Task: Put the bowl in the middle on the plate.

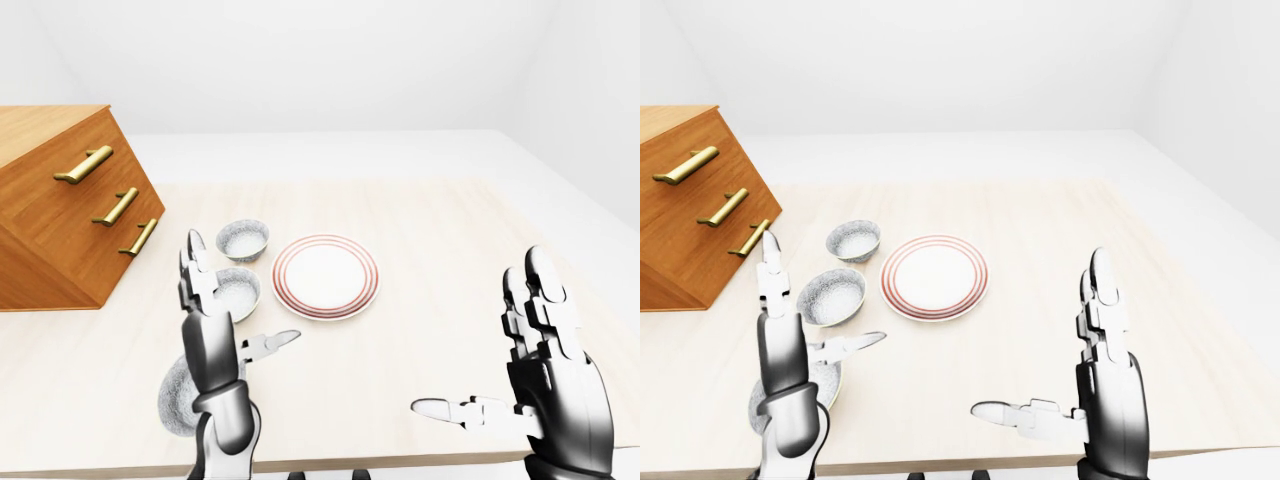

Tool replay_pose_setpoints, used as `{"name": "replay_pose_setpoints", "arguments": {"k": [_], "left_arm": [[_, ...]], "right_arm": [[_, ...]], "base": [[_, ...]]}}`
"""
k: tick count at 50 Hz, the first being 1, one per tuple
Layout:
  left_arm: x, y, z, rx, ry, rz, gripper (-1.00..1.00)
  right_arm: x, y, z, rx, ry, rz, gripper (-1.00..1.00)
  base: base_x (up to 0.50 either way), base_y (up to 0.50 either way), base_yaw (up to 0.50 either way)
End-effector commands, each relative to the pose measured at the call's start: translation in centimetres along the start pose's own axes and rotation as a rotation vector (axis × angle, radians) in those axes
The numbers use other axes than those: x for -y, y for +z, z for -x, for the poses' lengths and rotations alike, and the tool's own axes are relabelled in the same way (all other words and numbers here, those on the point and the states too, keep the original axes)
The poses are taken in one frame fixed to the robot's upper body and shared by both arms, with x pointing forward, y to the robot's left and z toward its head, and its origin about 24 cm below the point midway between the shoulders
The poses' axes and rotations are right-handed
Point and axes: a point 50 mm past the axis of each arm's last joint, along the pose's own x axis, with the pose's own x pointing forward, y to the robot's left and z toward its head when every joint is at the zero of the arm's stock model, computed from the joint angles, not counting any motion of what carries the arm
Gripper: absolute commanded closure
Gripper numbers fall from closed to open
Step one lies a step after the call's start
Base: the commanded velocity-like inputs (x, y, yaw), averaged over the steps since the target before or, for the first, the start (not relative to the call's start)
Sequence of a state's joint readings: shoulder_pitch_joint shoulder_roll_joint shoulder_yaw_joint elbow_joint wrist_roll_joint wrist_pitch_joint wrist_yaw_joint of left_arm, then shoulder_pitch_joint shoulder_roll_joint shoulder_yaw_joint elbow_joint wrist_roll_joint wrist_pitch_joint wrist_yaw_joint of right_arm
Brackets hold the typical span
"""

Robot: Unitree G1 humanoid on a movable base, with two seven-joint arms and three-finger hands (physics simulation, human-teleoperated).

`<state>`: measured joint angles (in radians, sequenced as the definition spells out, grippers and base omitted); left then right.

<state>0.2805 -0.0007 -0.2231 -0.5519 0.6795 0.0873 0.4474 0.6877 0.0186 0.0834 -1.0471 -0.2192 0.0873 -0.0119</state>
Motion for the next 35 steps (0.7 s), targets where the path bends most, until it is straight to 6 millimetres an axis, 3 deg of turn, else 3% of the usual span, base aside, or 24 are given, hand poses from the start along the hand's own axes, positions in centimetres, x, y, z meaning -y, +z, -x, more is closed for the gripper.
{"name": "replay_pose_setpoints", "arguments": {"k": [1, 12, 22, 30, 35], "left_arm": [[1.3, -0.2, -0.9, 0.061, 0.046, -0.126, -1.00], [2.0, -1.7, -1.7, 0.038, 0.031, -0.207, -1.00], [4.5, -2.5, -1.9, 0.089, -0.132, -0.380, -1.00], [4.1, -2.1, -1.5, 0.084, -0.178, -0.365, -1.00], [4.9, -3.4, -1.8, 0.043, -0.235, -0.390, -1.00]], "right_arm": [[-0.1, 0.0, 0.0, 0.005, 0.002, -0.002, -1.00], [-0.1, 0.1, 0.0, 0.006, 0.005, -0.003, -1.00], [-0.1, 0.0, 0.0, 0.003, 0.006, -0.003, -1.00], [0.0, 0.0, 0.0, 0.001, 0.007, -0.003, -1.00], [-0.1, 0.1, 0.0, 0.006, 0.010, -0.003, -1.00]], "base": [[0.00, 0.00, 0.00], [0.00, 0.00, 0.00], [0.00, 0.00, 0.00], [0.00, 0.00, 0.00], [0.00, 0.00, 0.00]]}}
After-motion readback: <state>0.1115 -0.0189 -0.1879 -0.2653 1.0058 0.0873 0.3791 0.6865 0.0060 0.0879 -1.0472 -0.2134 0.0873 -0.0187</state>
